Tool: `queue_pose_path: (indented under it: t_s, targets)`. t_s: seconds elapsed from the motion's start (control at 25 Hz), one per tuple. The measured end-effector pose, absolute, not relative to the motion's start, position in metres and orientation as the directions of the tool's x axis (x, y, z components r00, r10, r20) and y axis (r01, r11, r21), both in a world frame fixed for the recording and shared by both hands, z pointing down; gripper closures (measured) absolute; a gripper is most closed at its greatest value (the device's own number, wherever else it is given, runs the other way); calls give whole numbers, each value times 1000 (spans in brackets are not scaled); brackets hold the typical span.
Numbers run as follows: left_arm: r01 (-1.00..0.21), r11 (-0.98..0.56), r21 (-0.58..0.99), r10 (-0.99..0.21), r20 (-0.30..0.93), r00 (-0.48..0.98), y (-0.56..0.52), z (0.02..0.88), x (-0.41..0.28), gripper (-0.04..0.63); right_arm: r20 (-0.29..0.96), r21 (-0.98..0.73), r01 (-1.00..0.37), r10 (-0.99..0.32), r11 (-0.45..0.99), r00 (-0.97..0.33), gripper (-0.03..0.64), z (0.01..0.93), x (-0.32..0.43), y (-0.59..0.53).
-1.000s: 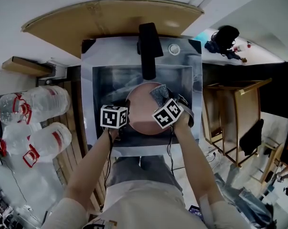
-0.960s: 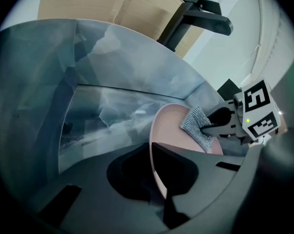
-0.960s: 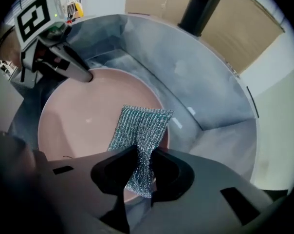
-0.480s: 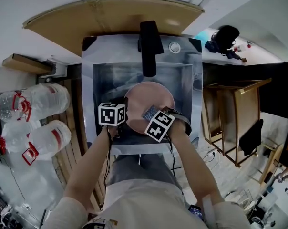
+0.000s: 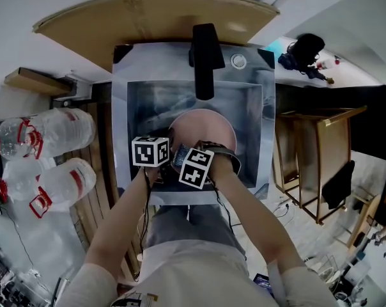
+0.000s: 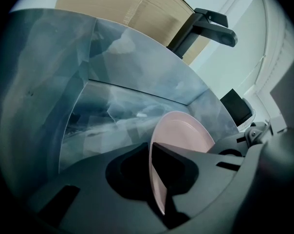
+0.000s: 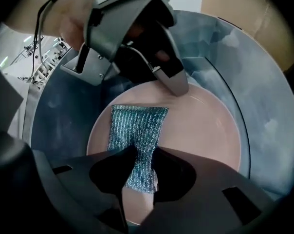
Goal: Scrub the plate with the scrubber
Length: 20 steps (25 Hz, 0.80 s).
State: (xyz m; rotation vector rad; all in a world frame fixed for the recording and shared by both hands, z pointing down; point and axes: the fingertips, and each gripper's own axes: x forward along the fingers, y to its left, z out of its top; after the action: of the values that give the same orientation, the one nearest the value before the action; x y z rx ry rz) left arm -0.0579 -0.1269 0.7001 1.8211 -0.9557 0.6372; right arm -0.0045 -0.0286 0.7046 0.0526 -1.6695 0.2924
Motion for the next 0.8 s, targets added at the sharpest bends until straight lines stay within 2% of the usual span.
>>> queue_pose_path:
  t_s: [0.2, 0.44, 0.6, 0.72, 0.8]
  targets:
    - [-824, -228, 519, -326, 756, 567, -124, 700, -63, 565, 996, -64, -133, 55, 989, -72, 472, 707, -9, -55]
    - [-817, -234, 527, -329, 748, 577, -124, 699, -64, 565, 993, 84, -214, -99, 973, -62, 480, 707, 4, -121]
    - [-821, -237, 519, -336, 750, 570, -125, 700, -64, 565, 975, 219, -247, -222, 944, 18, 488, 706, 36, -158]
    - [-820, -234, 522, -336, 749, 572, -124, 700, -64, 565, 976, 216, -241, -200, 946, 88, 492, 705, 61, -156]
    - [-820, -228, 525, -334, 749, 572, -124, 700, -64, 565, 972, 191, -177, -161, 965, 174, 497, 705, 78, -142]
